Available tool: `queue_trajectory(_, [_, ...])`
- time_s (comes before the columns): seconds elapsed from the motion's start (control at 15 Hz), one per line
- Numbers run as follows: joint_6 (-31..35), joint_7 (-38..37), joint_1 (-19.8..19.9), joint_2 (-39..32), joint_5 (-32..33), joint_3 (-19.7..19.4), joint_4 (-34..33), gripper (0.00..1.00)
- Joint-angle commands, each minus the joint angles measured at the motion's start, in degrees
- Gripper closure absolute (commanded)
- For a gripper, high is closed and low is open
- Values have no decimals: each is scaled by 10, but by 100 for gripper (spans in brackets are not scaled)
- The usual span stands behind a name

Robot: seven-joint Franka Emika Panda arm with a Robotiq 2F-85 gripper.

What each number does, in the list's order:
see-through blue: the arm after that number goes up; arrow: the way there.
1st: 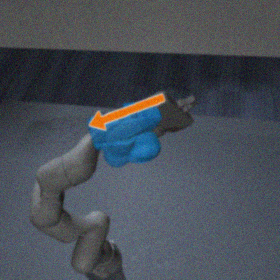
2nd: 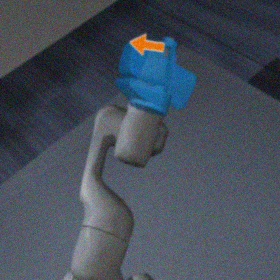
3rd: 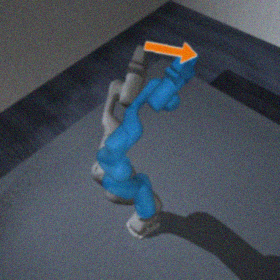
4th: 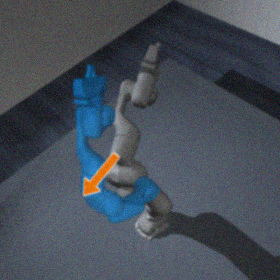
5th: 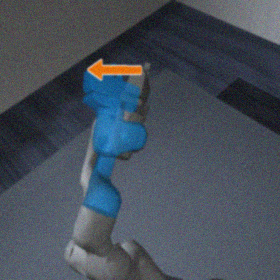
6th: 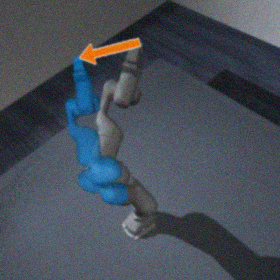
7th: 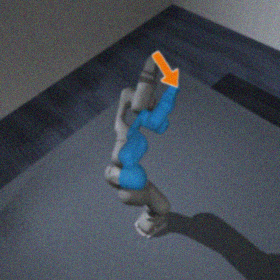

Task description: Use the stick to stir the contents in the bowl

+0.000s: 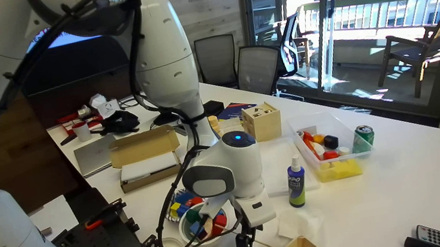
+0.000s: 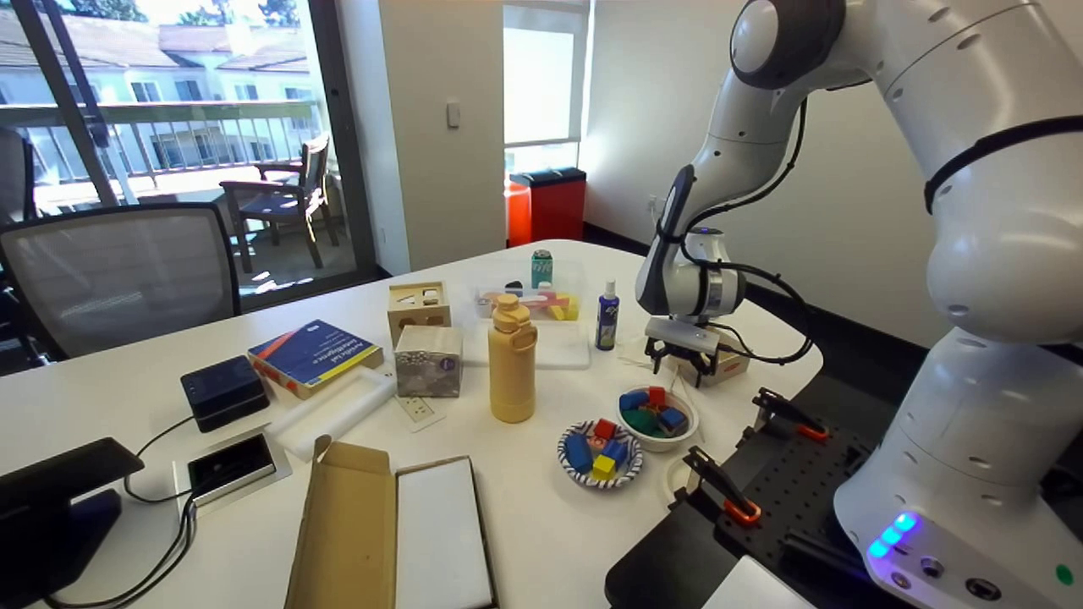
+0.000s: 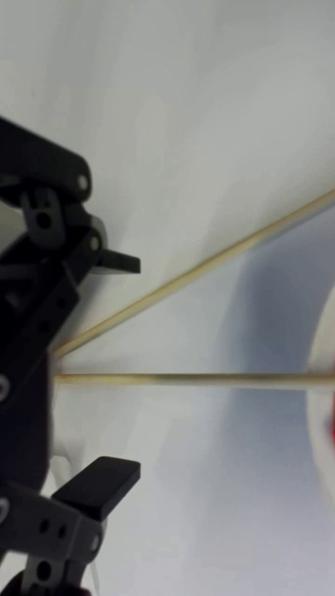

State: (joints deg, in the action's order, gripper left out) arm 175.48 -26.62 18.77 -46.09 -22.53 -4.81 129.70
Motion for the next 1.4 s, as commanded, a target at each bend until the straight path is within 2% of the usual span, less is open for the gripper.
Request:
queue_trajectory(0.0, [3,5,-10,-24,-18,-12,-26,0])
queue_trajectory(0.27, [4,1,-13,-37,-22,-22,-38,1])
queue_trajectory(0.33, [5,1,-14,-35,-23,-23,-38,26])
queue_trajectory(0.4, [6,0,-15,-34,-24,-25,-38,25])
queue_trajectory(0.47, [7,0,-17,-31,-25,-29,-37,30])
queue_trajectory(0.67, [5,-4,-29,-29,-26,-42,-37,55])
queue_trajectory(1.07, [1,-11,-57,-30,-25,-64,-38,98])
queue_trajectory(1.33, [-1,-18,-89,-15,-22,-92,-25,99])
